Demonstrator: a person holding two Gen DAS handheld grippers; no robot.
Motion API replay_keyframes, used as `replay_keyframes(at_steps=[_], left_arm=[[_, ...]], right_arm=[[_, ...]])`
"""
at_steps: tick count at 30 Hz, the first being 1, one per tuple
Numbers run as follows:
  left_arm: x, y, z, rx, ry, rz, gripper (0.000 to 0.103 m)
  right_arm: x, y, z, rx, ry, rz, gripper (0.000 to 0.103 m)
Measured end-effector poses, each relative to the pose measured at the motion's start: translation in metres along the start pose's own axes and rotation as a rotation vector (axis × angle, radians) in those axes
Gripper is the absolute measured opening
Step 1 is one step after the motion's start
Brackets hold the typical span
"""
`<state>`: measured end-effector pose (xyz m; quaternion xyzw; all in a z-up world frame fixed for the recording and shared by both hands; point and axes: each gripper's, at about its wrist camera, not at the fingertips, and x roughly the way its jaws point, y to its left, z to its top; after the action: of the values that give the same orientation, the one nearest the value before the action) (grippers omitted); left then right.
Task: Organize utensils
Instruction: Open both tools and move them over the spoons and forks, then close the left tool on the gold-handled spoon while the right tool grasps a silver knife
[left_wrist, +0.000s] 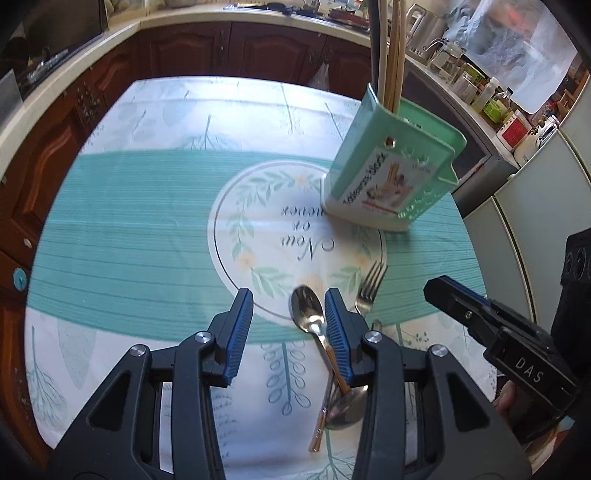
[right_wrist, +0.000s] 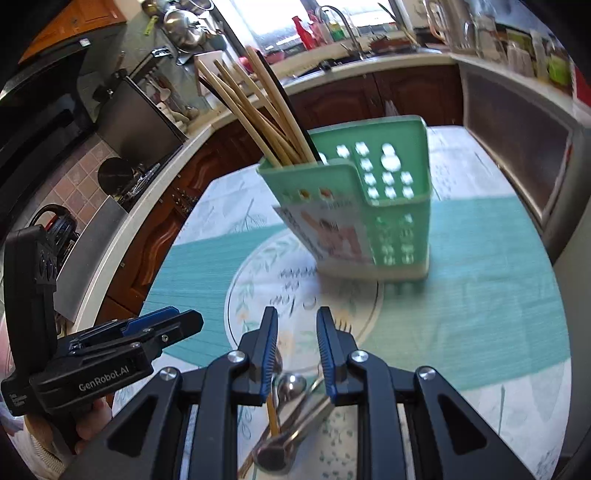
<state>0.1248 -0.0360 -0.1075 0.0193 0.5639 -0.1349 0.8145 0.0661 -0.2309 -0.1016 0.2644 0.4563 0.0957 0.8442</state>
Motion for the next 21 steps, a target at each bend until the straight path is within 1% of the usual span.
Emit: replay_keyframes(at_steps=[9, 13, 16, 21], left_arm=[[0.026, -0.001, -0.013, -0.049, 0.118, -0.061, 0.037], [0.041, -0.001, -0.016, -0.090, 0.180, -0.103, 0.037], [0.051, -0.004, -0.016, -0.114, 0.209, -0.123, 0.037], [0.064, -0.009, -0.014, -0.139, 0.233, -0.127, 0.037]], right_arm=[[0.005, -0.026, -0.036, 0.153, 0.100, 0.066, 0.022], [0.010, -0.039, -0.045, 0.236, 0.139, 0.097, 0.022], [0.017, -0.050, -0.053, 0.315, 0.183, 0.137, 0.022], [0.029, -0.063, -0.067, 0.426, 0.247, 0.216, 0.022]])
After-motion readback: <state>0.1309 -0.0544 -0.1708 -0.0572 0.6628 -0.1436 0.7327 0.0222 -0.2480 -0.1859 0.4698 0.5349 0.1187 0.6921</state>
